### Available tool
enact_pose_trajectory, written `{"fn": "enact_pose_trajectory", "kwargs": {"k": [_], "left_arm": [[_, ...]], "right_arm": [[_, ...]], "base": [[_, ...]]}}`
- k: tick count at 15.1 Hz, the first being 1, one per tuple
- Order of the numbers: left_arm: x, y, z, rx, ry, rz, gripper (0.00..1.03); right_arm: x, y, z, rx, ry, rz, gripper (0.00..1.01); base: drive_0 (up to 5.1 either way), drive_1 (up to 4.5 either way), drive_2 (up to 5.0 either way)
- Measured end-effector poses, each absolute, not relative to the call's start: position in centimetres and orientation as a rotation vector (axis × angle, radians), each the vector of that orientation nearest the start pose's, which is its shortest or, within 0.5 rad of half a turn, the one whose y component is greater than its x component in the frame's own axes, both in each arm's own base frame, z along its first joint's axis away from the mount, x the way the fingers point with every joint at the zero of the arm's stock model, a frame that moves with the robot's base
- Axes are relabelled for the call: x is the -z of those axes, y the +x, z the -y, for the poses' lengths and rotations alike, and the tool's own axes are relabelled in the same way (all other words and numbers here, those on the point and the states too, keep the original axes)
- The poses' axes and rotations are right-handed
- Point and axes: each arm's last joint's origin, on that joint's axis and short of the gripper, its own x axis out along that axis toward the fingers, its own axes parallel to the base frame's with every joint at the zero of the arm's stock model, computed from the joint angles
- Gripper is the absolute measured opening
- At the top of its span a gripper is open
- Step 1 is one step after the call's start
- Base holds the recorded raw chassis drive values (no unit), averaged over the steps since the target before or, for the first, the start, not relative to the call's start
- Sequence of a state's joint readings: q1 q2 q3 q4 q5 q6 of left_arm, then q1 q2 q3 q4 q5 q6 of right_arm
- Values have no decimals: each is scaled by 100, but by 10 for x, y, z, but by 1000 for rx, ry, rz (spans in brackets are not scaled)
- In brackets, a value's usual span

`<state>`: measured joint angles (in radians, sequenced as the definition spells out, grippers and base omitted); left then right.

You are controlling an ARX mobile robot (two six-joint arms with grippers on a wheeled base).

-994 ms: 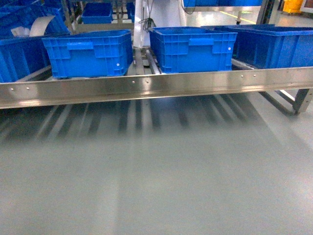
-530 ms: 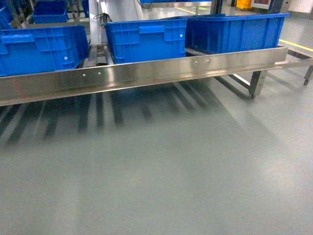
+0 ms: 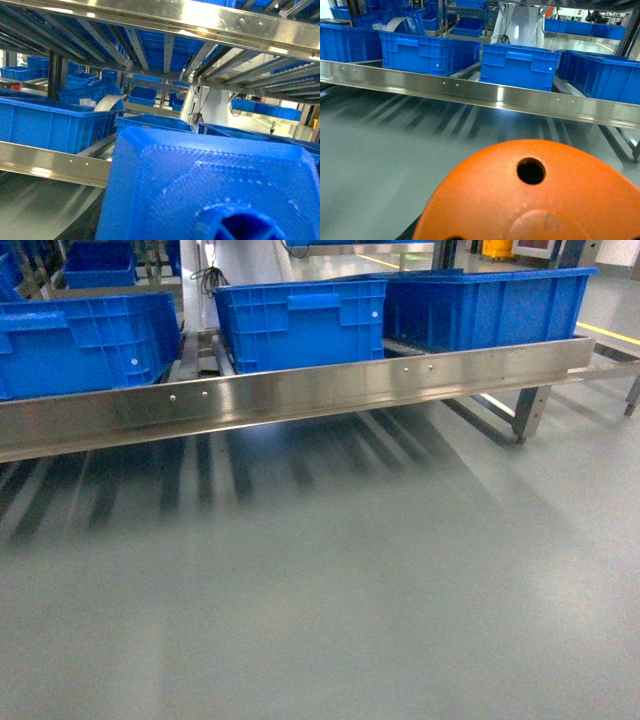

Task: Sort blue parts and orange caps into right shelf containers

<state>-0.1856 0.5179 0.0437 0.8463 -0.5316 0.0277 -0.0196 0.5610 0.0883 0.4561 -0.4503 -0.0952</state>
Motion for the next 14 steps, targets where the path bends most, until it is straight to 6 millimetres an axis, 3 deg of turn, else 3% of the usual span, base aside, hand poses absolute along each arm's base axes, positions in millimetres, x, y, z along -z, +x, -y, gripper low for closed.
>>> {"fn": "enact_pose_trajectory", "kwargs": {"k": [3, 14], "left_arm": [[-209, 123, 8, -348, -104, 343, 46], [-209, 123, 8, -347, -103, 342, 46]], "right_arm": [[-184, 136, -10, -433, -90, 4, 43], [-184, 136, -10, -435, -90, 4, 43]], "base": [[-120, 285, -146], [0, 0, 0]]}}
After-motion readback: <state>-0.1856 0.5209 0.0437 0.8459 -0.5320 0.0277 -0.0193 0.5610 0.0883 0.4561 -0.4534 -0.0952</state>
